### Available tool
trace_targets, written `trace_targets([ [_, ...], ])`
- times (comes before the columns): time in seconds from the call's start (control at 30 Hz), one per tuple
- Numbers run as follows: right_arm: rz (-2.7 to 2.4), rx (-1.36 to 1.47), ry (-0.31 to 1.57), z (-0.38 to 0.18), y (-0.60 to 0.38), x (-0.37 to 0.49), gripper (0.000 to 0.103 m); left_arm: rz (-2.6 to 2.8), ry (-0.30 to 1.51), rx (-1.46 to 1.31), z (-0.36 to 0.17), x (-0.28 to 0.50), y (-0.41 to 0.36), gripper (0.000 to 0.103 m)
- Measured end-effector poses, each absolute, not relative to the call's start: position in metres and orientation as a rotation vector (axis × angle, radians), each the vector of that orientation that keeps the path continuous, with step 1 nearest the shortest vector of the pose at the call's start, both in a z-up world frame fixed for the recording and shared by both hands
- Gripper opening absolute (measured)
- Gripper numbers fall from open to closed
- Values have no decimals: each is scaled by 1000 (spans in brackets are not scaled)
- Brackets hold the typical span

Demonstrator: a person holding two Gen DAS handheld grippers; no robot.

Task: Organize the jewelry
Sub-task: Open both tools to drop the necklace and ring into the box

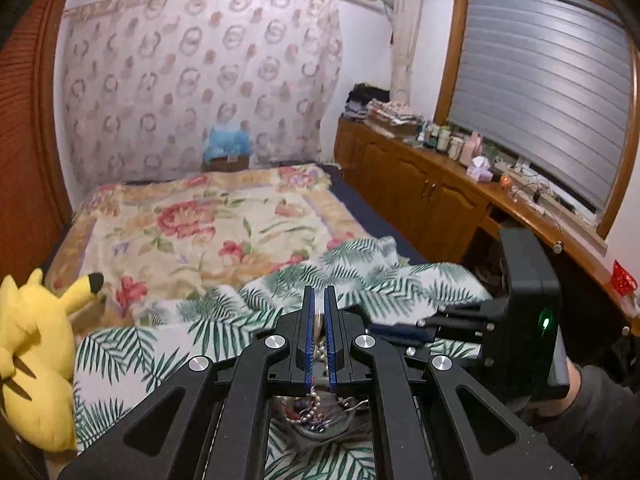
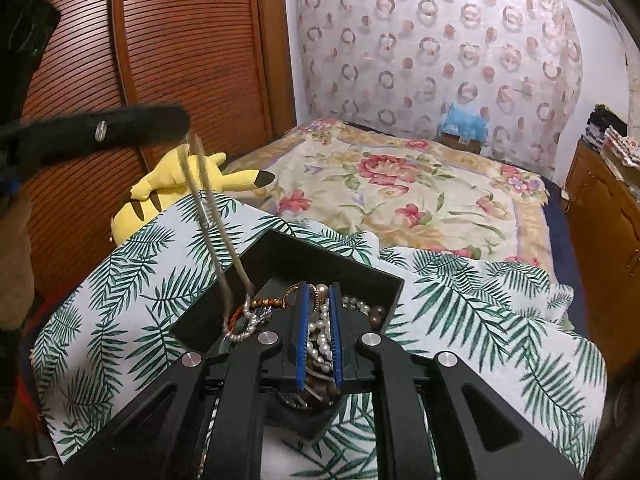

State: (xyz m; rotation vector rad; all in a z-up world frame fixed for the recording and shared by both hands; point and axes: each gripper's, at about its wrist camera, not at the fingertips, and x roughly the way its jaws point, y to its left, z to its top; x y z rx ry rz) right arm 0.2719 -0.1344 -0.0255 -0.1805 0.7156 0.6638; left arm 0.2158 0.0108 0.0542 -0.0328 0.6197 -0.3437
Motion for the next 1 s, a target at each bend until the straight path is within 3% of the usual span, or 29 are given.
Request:
trace_targets([
  [0.17, 684, -182, 727, -33, -126, 279, 12, -316, 648, -36, 41, 214, 19, 7],
  [0.3, 704, -177, 734, -37, -120, 283, 12, -294, 674, -48, 28, 209, 27, 18],
  [0.5, 713, -180, 740, -42, -114, 287, 20, -274, 721, -61, 6, 199, 34, 28],
  [0.83, 696, -143, 717, -32, -136, 263, 20, -241, 745, -16, -12, 180, 29, 42],
  [1.0, 684, -131, 707, -29, -152, 235, 20, -244, 745, -3, -17, 169, 24, 57],
])
